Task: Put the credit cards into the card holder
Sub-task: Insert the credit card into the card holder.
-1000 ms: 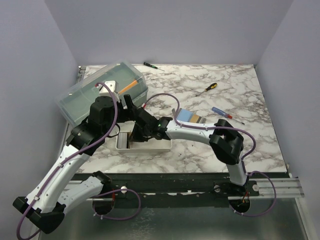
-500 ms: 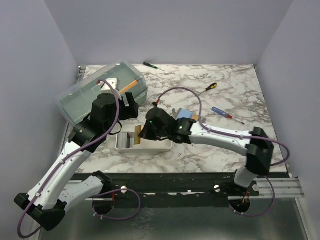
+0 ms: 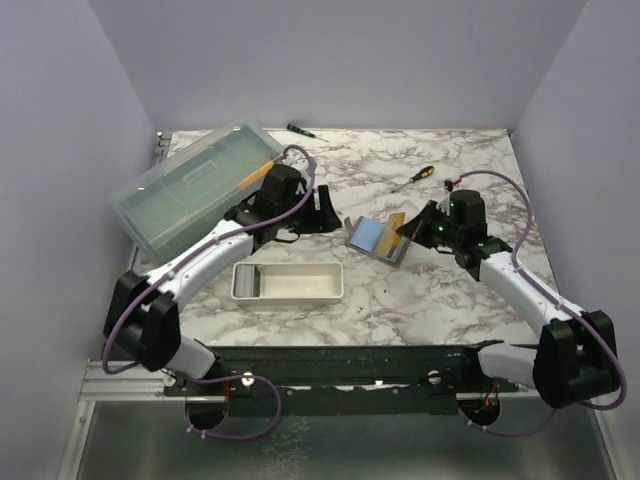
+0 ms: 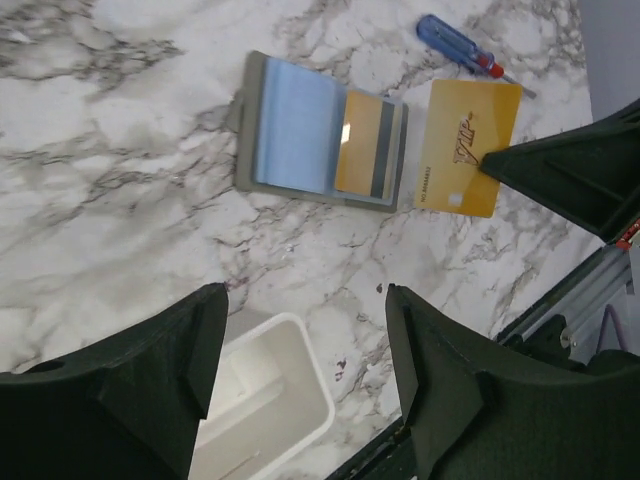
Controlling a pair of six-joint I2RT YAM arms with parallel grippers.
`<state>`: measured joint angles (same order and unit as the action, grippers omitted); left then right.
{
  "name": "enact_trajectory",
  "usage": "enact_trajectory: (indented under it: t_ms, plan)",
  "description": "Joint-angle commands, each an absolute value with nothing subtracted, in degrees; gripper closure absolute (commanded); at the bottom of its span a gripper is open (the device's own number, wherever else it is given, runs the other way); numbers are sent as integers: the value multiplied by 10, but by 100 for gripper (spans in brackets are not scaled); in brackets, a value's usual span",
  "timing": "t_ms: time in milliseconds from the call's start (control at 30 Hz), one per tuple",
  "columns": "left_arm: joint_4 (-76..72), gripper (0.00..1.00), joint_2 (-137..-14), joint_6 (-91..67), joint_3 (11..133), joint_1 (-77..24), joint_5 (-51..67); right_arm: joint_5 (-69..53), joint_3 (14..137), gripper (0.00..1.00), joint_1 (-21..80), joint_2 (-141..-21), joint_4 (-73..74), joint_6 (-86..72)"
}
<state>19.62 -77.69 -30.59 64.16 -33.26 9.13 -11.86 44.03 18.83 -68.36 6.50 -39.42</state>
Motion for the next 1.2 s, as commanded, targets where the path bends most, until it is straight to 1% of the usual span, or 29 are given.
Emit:
enact_trajectory:
  t_ms: [0,167,300,433,567,733,900,1167]
  plan:
    - [65,32,-893,-353,672,-354,237,-352,378,100,96,-736,-59,-332]
    - [31,44,-1021,-356,736,-366,262,-400,358,100,53,-807,-127,-329]
    - [31,52,-1101,-351,786,-368,250,-451,333,100,7,-851,-195,-345]
    - [40,61,-1172,-345,842,-367,241,-491,344,100,-2,-914,-220,-337]
    - [55,68,-1218,-339,878,-365,221,-506,337,100,-10,-942,-260,-346]
    - [80,74,-1241,-330,885,-357,178,-505,329,100,-10,-955,-278,-354]
    - [91,77,-1250,-334,873,-354,159,-495,335,100,-10,-982,-265,-380]
    - [92,78,-1251,-332,865,-354,153,-504,336,100,-11,-1009,-288,-437]
